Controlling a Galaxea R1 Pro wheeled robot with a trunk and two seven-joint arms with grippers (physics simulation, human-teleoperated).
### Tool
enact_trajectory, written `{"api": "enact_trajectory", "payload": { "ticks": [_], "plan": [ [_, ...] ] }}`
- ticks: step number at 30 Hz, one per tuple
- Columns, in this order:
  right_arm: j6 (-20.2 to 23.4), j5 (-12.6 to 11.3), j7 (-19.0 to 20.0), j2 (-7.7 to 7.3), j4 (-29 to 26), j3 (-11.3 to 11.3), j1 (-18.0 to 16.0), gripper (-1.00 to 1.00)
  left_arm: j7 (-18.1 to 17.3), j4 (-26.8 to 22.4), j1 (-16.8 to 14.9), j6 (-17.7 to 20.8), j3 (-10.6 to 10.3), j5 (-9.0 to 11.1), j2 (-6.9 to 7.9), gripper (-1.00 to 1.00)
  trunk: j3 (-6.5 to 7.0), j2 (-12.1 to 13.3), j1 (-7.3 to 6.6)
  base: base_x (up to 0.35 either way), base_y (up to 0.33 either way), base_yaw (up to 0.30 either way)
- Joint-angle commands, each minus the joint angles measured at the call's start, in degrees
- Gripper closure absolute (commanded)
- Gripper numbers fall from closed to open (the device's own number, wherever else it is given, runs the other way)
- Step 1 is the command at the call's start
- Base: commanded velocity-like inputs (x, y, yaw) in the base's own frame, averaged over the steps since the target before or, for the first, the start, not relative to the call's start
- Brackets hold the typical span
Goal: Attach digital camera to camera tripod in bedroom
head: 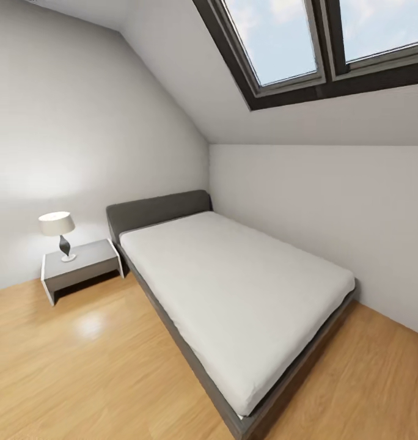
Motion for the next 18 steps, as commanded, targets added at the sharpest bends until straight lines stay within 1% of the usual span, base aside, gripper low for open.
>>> {"api": "enact_trajectory", "payload": {
  "ticks": [1,18],
  "plan": [
    [-0.2,0.3,0.0,-0.04,0.2,-0.5,-0.1,-1.0,0.0,-0.1,0.0,-0.1,0.0,0.3,-0.01,-1.0,-0.05,0.0,0.02,0.244,-0.178,0.277],
    [-0.4,0.3,0.0,-0.01,0.2,-0.5,-0.1,-1.0,0.0,-0.1,0.0,-0.1,0.0,0.6,0.01,-1.0,-0.05,0.0,0.02,0.239,-0.183,0.277]
  ]
}}
